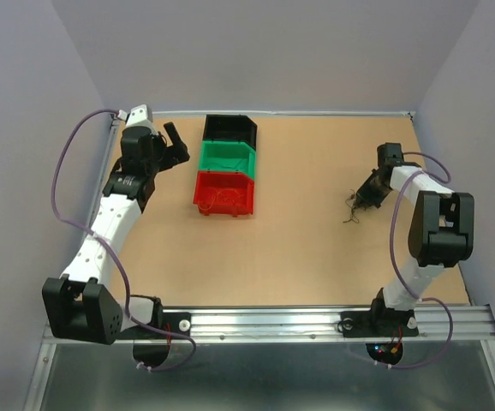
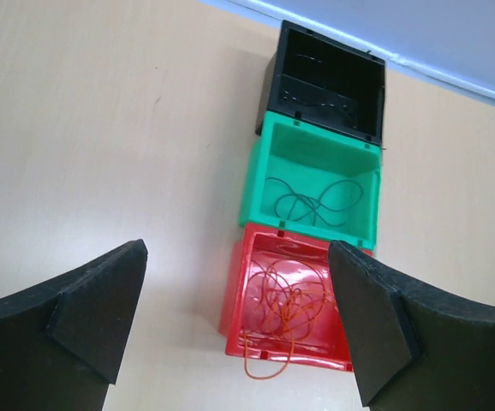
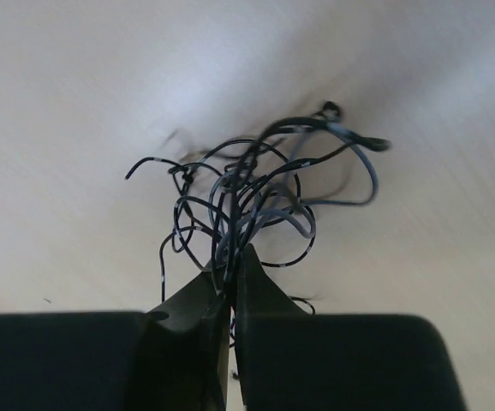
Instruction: Untangle the cables
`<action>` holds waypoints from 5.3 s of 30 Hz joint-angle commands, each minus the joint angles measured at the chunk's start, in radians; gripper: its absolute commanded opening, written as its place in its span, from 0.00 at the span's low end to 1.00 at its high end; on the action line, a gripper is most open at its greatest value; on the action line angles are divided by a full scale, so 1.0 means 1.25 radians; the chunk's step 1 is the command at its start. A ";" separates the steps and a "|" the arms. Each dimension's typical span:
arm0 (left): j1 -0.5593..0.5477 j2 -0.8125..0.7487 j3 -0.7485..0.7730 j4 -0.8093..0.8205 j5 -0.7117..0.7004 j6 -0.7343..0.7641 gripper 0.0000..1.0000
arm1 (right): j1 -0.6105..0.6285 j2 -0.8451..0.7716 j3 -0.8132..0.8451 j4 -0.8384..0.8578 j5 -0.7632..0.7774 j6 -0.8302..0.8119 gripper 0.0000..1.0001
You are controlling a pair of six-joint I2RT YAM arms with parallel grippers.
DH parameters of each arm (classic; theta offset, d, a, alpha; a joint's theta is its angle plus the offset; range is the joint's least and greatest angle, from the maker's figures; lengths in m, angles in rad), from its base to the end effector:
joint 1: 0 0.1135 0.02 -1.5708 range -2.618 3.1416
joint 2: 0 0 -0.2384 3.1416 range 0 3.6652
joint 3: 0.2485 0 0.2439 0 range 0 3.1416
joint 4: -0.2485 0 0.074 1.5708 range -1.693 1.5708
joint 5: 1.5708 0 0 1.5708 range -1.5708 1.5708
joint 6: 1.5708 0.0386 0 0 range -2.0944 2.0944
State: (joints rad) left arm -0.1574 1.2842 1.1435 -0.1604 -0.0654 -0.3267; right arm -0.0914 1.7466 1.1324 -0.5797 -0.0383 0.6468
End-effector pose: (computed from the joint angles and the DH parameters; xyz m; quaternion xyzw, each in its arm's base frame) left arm 0.2992 -0.0449 0.3350 -0.0874 0.8002 -0.1165 0.5818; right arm 0.3297 -0.0287 0.1563 0.3510 0.9173 0.0694 0.1750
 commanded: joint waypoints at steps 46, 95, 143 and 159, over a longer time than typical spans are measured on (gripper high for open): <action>-0.459 0.453 0.445 -0.005 0.508 0.009 0.72 | 0.230 -0.316 -0.017 0.158 -0.389 -0.208 0.01; -0.372 0.489 0.757 -0.204 0.551 0.047 0.00 | 0.092 -0.216 -0.171 0.029 -0.091 -0.092 0.77; -0.305 0.356 0.780 0.036 0.612 -0.121 0.00 | 0.216 -0.088 0.095 0.305 -0.385 -0.138 0.89; -0.312 0.340 0.831 0.066 0.580 -0.163 0.00 | 0.238 -0.061 0.113 0.578 -0.583 -0.159 0.86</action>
State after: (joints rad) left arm -0.5434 1.7737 2.1235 -0.1455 0.6834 -0.5213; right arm 0.2008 1.6630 1.2037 0.0128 -0.7059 0.4377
